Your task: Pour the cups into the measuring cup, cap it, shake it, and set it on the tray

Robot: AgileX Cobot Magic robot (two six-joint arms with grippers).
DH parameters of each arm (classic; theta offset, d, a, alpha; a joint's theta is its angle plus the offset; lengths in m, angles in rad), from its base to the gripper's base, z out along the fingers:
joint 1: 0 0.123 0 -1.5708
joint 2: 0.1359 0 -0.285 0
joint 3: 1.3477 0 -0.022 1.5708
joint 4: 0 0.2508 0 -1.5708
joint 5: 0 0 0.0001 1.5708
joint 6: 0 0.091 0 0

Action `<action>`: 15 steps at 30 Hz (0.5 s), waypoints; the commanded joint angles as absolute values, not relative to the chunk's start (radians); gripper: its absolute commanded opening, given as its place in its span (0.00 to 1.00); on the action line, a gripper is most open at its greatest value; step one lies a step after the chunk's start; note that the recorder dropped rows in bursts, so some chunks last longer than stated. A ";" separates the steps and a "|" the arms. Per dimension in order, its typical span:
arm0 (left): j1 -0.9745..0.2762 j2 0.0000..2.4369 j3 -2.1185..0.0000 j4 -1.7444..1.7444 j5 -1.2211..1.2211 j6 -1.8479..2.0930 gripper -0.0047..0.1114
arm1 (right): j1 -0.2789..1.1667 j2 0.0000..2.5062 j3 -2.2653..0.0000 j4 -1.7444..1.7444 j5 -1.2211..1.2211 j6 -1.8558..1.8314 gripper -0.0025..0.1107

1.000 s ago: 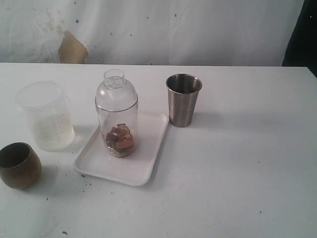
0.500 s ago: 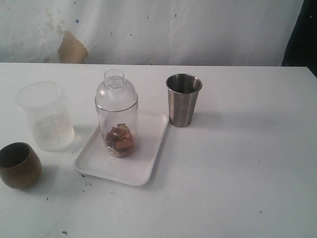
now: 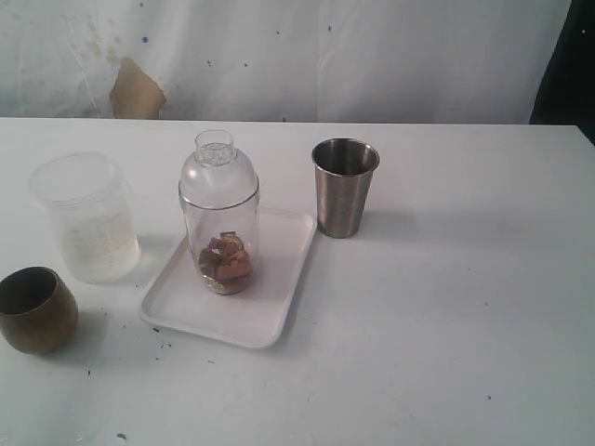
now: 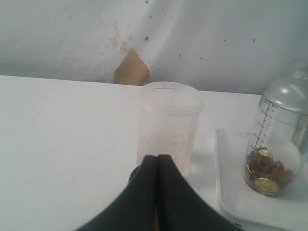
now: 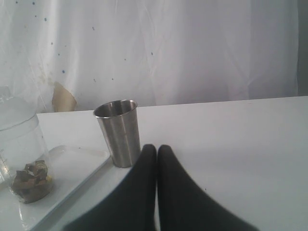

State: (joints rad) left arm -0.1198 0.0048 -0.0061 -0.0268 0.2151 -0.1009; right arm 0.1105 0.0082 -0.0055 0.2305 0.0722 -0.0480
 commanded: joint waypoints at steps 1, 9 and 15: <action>-0.101 0.000 0.000 -0.045 0.228 -0.089 0.04 | 0.113 0.009 0.000 0.230 0.067 -0.056 0.02; -0.101 0.000 0.000 -0.045 0.238 -0.049 0.04 | 0.113 0.009 0.000 0.230 0.067 -0.056 0.02; -0.101 0.000 0.000 -0.045 0.246 -0.049 0.04 | 0.113 0.009 0.000 0.230 0.067 -0.056 0.02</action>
